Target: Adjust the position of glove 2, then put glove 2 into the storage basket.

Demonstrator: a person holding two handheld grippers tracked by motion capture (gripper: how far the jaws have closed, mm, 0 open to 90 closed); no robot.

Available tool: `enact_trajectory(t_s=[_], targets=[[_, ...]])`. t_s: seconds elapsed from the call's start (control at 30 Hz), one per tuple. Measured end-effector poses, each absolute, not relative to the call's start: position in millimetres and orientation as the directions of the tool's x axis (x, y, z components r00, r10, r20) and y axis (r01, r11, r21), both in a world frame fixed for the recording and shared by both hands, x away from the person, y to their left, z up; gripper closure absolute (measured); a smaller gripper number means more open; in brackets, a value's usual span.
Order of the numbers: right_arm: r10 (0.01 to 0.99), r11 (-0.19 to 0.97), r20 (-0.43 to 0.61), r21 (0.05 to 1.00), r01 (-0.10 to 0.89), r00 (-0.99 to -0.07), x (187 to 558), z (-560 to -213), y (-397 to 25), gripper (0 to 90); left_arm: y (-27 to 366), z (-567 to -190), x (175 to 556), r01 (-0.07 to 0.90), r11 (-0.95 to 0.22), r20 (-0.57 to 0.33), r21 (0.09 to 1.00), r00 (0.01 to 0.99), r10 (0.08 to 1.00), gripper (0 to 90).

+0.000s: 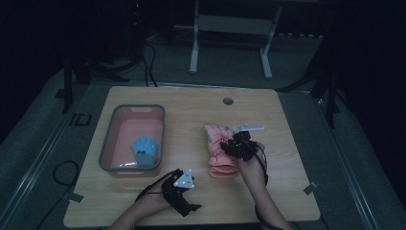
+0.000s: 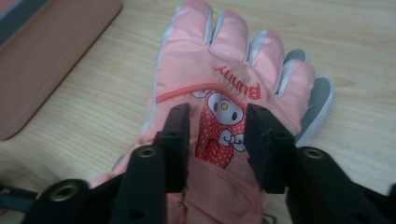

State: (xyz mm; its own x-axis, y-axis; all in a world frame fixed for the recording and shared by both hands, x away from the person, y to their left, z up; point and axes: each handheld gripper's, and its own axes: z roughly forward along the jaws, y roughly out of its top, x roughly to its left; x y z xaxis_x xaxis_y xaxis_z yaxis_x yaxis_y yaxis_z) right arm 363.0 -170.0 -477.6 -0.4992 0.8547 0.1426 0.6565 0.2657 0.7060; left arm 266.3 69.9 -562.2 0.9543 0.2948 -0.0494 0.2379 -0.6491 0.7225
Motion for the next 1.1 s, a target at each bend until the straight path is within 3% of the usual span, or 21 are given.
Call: enact_trajectory(t_s=[0.03, 0.1, 0.13, 0.17, 0.2, 0.3, 0.37, 0.57, 0.87, 0.97, 1.07, 1.1], targets=[[0.855, 0.266, 0.143, 0.706, 0.656, -0.499, 363.0, -477.6, -170.0, 53.9, 70.1, -561.8, 266.7, 0.242, -0.647, -0.055, 0.723, 0.954, 0.296, 1.7], [0.842, 0.255, 0.157, 0.728, 0.637, -0.517, 360.1, -469.8, -176.4, 41.0, 70.2, -560.4, 266.9, 0.250, -0.640, -0.063, 0.726, 0.952, 0.300, 1.7], [0.842, 0.255, 0.157, 0.728, 0.637, -0.517, 360.1, -469.8, -176.4, 41.0, 70.2, -560.4, 266.9, 0.250, -0.640, -0.063, 0.726, 0.952, 0.300, 1.7], [0.830, 0.253, 0.172, 0.732, 0.633, -0.531, 359.0, -465.0, -182.2, 30.5, 70.1, -559.8, 266.9, 0.252, -0.641, -0.068, 0.725, 0.952, 0.298, 1.7], [0.814, 0.260, 0.179, 0.737, 0.623, -0.552, 358.2, -462.8, -185.9, 26.3, 69.9, -559.1, 266.9, 0.256, -0.640, -0.072, 0.725, 0.952, 0.298, 1.7], [0.794, 0.250, 0.195, 0.759, 0.601, -0.576, 354.9, -455.1, -196.5, 15.7, 68.0, -550.0, 264.9, 0.257, -0.644, -0.060, 0.720, 0.949, 0.311, 1.7], [0.772, 0.287, 0.165, 0.771, 0.568, -0.614, 353.2, -450.1, -203.3, 14.0, 67.9, -546.4, 263.8, 0.258, -0.636, -0.057, 0.727, 0.946, 0.319, 1.7], [0.738, 0.370, 0.047, 0.805, 0.463, -0.673, 352.2, -442.2, -223.6, 13.5, 69.2, -508.1, 259.8, 0.290, -0.577, -0.031, 0.764, 0.909, 0.415, 3.7], [0.721, 0.304, 0.173, 0.791, 0.531, -0.671, 359.4, -444.7, -238.8, 10.8, 61.9, -456.0, 283.0, 0.343, -0.469, -0.013, 0.814, 0.818, 0.575, 5.8], [0.727, 0.342, 0.140, 0.774, 0.532, -0.672, 362.4, -447.0, -232.6, 16.8, 57.6, -441.6, 296.9, 0.330, -0.451, 0.019, 0.829, 0.790, 0.613, 13.6], [0.737, 0.342, 0.139, 0.769, 0.541, -0.662, 368.7, -449.5, -226.5, 38.3, 49.6, -431.9, 321.8, 0.373, -0.431, -0.004, 0.822, 0.760, 0.650, 17.9], [0.743, 0.340, 0.138, 0.766, 0.546, -0.655, 371.8, -451.3, -224.4, 45.7, 47.9, -431.3, 327.4, 0.380, -0.426, -0.012, 0.821, 0.758, 0.652, 24.8]])
